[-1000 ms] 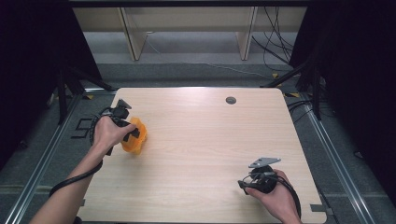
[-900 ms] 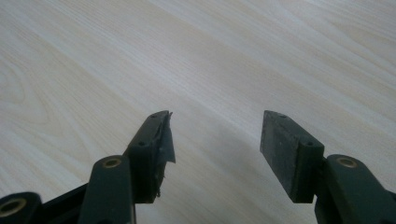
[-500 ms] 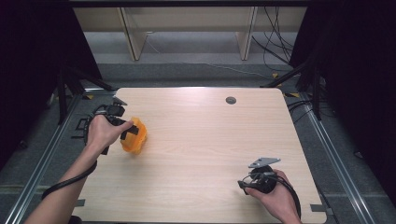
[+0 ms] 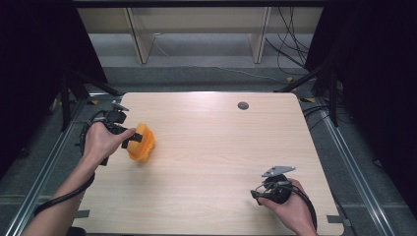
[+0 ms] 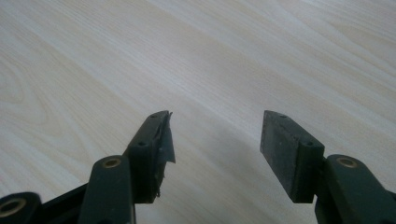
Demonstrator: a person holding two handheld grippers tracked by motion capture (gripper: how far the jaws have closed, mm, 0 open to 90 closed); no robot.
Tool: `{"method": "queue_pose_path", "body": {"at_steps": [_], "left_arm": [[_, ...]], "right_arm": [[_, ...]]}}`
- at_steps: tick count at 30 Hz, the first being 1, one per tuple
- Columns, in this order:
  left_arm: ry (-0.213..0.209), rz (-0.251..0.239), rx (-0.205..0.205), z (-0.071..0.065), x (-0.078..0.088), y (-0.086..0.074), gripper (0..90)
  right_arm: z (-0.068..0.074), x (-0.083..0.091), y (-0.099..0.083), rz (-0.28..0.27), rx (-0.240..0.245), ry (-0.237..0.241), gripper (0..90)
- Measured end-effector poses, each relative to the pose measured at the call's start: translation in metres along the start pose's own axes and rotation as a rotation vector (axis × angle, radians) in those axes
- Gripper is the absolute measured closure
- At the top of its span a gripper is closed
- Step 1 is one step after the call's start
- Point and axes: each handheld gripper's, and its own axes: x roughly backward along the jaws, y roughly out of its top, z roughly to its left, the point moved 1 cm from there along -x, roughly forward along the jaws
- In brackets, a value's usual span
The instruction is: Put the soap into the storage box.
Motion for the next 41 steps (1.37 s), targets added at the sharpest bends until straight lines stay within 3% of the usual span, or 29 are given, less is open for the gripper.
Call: {"method": "queue_pose_path", "body": {"at_steps": [3, 5, 6, 7, 9, 11, 13, 15, 19, 23, 24, 25, 32, 33, 34, 41], "left_arm": [[0.002, -0.015, -0.003, 0.000, 0.003, -0.004, 33.3], [-0.007, -0.033, 0.026, -0.002, 0.006, -0.010, 33.3], [-0.005, -0.030, 0.003, -0.001, 0.009, -0.012, 33.1], [-0.016, -0.036, 0.025, -0.002, 0.011, -0.016, 33.1], [-0.008, -0.037, -0.020, 0.001, 0.017, -0.022, 32.9], [-0.012, -0.034, -0.029, 0.001, 0.019, -0.025, 32.8], [-0.022, -0.063, -0.046, 0.001, 0.021, -0.035, 32.7], [-0.023, -0.113, -0.077, 0.002, 0.022, -0.052, 30.2], [-0.060, -0.130, -0.085, 0.005, 0.020, -0.076, 28.2], [-0.064, -0.150, -0.094, 0.010, 0.017, -0.102, 25.9], [-0.064, -0.150, -0.094, 0.010, 0.017, -0.102, 24.9], [-0.099, -0.173, -0.060, 0.011, 0.013, -0.116, 23.6], [-0.186, -0.155, -0.021, 0.019, -0.002, -0.159, 22.2], [-0.186, -0.155, -0.021, 0.019, -0.002, -0.159, 22.3], [-0.202, -0.164, -0.034, 0.019, -0.001, -0.164, 22.2], [-0.183, -0.190, -0.071, 0.018, -0.001, -0.160, 21.6]], "right_arm": [[0.000, 0.000, 0.000, -0.001, -0.001, -0.001, 43.4], [-0.001, 0.000, 0.000, -0.009, 0.013, -0.005, 43.5], [-0.001, 0.000, 0.000, -0.009, 0.012, -0.005, 43.4], [-0.001, 0.000, 0.000, -0.009, 0.012, -0.005, 43.4], [0.000, 0.000, 0.000, -0.003, -0.002, 0.000, 43.5], [0.000, 0.000, 0.000, -0.004, -0.002, -0.001, 43.5], [-0.001, 0.000, 0.000, -0.010, 0.016, -0.007, 43.5], [0.001, 0.002, 0.000, -0.004, -0.008, -0.001, 43.5], [0.001, 0.002, 0.000, -0.008, -0.008, -0.004, 43.5], [0.001, 0.002, 0.001, -0.018, -0.009, -0.008, 43.7], [0.001, 0.002, 0.001, -0.018, -0.009, -0.008, 43.7], [0.002, 0.003, 0.001, -0.016, -0.012, -0.007, 43.7], [0.003, 0.004, 0.002, -0.031, -0.009, -0.006, 44.1], [0.003, 0.004, 0.002, -0.031, -0.009, -0.006, 44.1], [0.000, 0.002, 0.003, -0.055, 0.041, -0.007, 44.1], [0.000, 0.002, 0.003, -0.054, 0.044, 0.002, 44.1]]}}
